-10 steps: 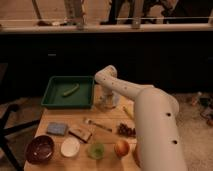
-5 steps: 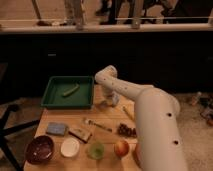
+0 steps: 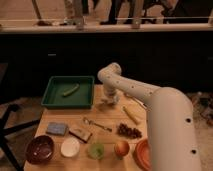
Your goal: Place towel in purple bowl
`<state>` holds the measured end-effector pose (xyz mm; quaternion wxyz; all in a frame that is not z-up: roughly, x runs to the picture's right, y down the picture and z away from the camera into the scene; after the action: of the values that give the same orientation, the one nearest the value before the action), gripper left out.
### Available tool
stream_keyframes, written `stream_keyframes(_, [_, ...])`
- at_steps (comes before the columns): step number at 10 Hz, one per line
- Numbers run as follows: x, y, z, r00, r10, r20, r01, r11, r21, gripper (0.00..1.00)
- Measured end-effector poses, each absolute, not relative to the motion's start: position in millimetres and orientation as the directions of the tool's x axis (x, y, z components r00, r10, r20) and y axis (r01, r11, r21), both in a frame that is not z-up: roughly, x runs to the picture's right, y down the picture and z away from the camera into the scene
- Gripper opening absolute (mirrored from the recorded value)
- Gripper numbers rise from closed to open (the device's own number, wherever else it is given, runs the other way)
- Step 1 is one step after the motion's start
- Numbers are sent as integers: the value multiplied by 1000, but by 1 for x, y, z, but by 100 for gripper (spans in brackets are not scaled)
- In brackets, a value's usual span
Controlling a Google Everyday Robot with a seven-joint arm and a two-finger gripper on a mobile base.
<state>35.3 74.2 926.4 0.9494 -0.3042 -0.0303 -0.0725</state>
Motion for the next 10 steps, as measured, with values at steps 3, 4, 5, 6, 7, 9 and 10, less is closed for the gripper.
stream_keyframes(3, [27,77,898,977,-137,162,204,820,-534,0])
stream_keyframes(4, [20,82,885,968,-163,190,240,822,-516,0])
stream_keyframes(5, [9,88,870,957,-188,222,277,823,-497,0])
stream_keyframes(6, [1,91,857,946,-207,249,306,822,-480,0])
stream_keyframes(7, [-8,94,843,932,-231,278,340,822,-457,0])
stream_keyframes(9, [-33,100,814,899,-272,343,404,816,-412,0])
stream_keyframes(10, [-43,101,804,884,-294,364,432,811,-394,0])
